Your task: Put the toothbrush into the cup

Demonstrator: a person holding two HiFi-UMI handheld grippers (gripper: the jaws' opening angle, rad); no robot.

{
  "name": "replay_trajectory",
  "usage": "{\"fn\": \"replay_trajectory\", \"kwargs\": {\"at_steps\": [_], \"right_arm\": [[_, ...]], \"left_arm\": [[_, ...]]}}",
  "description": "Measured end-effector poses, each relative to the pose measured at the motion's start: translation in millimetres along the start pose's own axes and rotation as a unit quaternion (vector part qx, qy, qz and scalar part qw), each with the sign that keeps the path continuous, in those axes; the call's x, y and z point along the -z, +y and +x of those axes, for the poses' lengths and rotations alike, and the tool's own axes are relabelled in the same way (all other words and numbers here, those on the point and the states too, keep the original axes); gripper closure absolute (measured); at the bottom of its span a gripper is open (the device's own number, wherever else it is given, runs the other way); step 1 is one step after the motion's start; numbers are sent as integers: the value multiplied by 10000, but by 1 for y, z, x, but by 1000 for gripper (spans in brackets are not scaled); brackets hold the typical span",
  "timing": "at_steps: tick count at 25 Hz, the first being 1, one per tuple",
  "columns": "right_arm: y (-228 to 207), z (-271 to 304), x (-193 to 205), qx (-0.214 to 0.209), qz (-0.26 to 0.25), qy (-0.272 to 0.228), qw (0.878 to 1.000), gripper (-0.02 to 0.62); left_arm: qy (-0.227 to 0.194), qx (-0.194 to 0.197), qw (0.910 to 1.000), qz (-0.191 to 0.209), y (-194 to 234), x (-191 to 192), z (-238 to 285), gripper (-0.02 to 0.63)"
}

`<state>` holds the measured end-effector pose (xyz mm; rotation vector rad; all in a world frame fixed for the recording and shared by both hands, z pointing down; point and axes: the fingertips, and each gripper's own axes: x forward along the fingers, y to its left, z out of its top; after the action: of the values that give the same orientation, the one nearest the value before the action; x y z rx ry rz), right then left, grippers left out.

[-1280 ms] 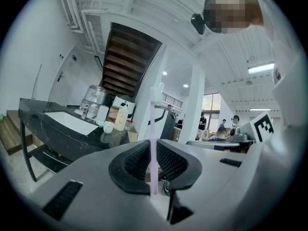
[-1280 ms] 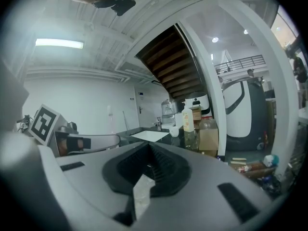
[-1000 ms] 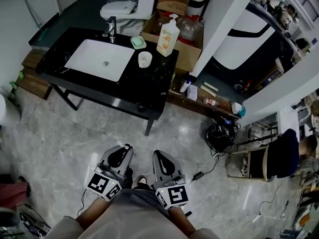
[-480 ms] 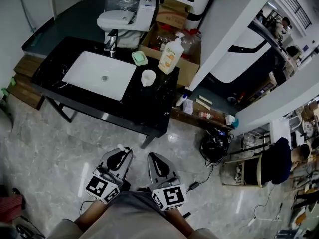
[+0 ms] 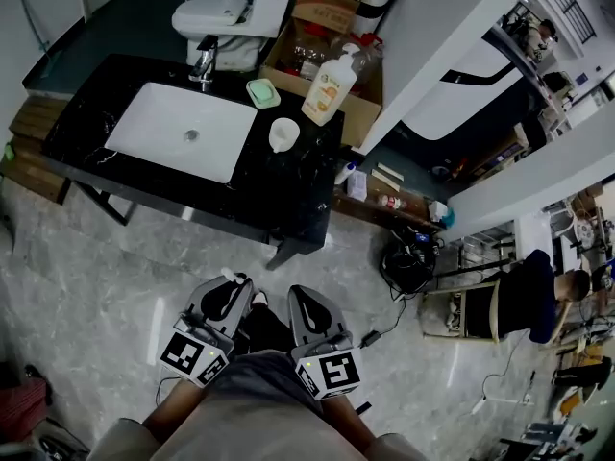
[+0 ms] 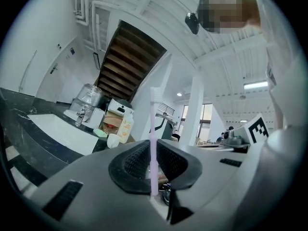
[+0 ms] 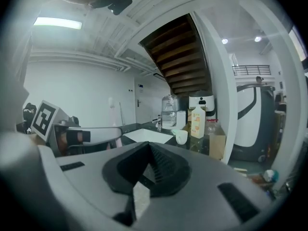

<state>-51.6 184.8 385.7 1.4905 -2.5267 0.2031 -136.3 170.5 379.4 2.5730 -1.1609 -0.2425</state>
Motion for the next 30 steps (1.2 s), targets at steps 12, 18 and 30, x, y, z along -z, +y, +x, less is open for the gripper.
{"fn": "replay_trajectory", "kwargs": {"at_steps": [12, 18, 30], "right_arm": [[-20, 61, 3, -224, 346, -19, 9991, 589], [-45, 102, 7, -345, 496, 159, 9980, 589], [-124, 167, -15, -160, 685, -48, 9975, 589]], "left_arm": [[335, 40, 9994, 24, 31, 6, 45, 561], [645, 94, 9979, -2, 48, 14, 86, 561], [812, 219, 9964, 94, 87, -2, 179, 561]]}}
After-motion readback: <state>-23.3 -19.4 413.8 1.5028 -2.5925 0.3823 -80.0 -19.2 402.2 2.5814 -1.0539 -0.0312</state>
